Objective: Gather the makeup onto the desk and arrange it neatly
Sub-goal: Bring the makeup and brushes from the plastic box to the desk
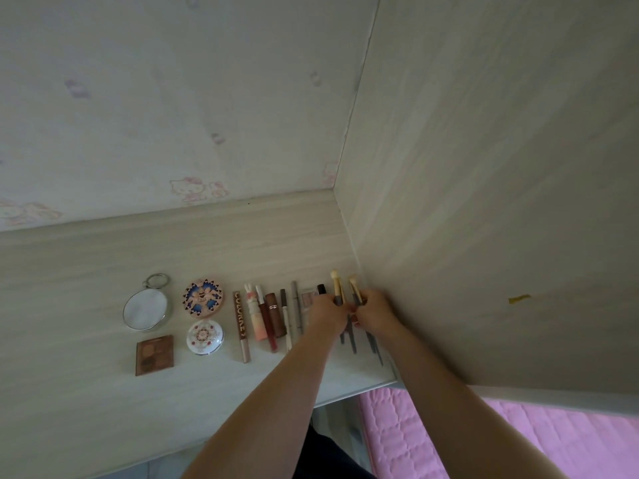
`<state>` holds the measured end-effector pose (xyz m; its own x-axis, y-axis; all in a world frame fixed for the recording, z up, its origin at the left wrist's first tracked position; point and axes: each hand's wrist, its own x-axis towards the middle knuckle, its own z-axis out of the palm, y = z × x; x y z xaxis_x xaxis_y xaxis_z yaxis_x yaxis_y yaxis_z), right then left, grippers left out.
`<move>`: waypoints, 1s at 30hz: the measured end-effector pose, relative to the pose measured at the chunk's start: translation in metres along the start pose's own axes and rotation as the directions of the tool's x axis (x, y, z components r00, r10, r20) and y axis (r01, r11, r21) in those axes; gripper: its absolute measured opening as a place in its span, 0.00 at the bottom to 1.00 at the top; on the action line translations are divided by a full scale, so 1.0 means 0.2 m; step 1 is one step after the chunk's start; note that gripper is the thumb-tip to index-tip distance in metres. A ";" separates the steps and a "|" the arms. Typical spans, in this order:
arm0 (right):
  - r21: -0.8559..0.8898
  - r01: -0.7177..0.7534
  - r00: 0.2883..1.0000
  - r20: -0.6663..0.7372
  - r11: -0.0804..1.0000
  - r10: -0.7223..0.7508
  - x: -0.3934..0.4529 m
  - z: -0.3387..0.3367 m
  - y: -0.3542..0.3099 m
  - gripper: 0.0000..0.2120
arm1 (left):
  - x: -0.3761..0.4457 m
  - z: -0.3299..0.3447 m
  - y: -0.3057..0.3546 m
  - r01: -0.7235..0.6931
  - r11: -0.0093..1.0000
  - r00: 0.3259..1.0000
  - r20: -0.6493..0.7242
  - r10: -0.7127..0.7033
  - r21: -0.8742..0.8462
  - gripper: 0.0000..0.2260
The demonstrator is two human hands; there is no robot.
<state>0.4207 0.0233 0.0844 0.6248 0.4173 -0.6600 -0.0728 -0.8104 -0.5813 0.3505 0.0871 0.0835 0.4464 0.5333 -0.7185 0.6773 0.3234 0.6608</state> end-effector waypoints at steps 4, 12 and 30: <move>-0.128 0.050 0.998 -0.035 0.991 -0.054 0.02 0.02 -0.03 0.04 | 0.04 0.00 -0.01 -0.008 0.989 0.995 -0.097 0.023 0.149 0.06; -0.090 0.021 0.994 -0.110 0.996 -0.030 0.05 0.03 0.03 0.13 | 0.07 0.03 -0.04 0.011 0.991 0.981 -0.195 0.015 0.130 0.09; -0.145 0.076 0.975 -0.198 0.987 -0.104 0.03 0.02 0.01 0.14 | 0.05 0.05 -0.06 -0.062 0.959 0.968 -0.219 0.125 0.276 0.07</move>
<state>0.4201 0.0260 0.0777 0.7704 0.4093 -0.4888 0.0877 -0.8275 -0.5546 0.3522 0.0809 0.0672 0.3887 0.7279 -0.5649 0.7833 0.0618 0.6186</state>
